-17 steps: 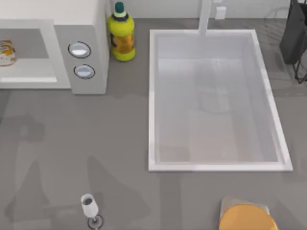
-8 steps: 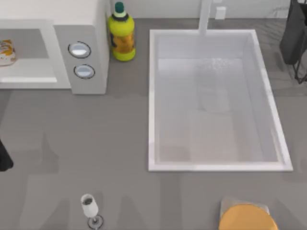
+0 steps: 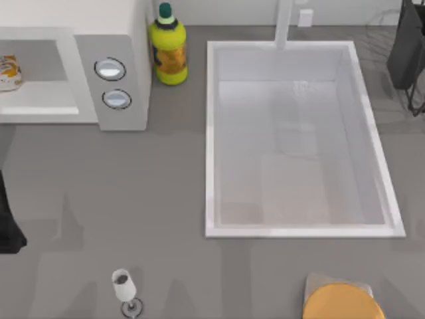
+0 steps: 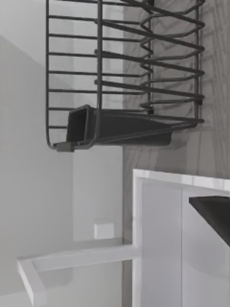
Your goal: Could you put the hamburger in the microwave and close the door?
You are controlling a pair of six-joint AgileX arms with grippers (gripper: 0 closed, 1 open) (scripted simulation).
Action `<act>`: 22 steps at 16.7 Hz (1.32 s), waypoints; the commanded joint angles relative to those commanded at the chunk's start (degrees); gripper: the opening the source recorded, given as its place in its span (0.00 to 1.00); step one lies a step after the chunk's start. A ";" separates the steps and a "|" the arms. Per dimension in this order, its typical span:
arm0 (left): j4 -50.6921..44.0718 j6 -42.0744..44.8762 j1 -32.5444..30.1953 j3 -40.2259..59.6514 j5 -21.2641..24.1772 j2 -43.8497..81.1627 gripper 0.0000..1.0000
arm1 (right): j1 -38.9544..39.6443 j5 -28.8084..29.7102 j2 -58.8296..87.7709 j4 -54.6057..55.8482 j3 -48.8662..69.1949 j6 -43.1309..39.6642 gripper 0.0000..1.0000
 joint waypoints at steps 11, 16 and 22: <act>0.00 0.00 0.00 0.00 0.00 0.00 0.32 | 0.00 0.00 0.00 0.00 0.00 0.00 1.00; 0.00 0.00 0.00 0.00 0.00 0.00 0.00 | 0.00 0.00 0.00 0.00 0.00 0.00 1.00; 0.00 0.00 0.00 0.00 0.00 0.00 0.00 | 0.00 0.00 0.00 0.00 0.00 0.00 1.00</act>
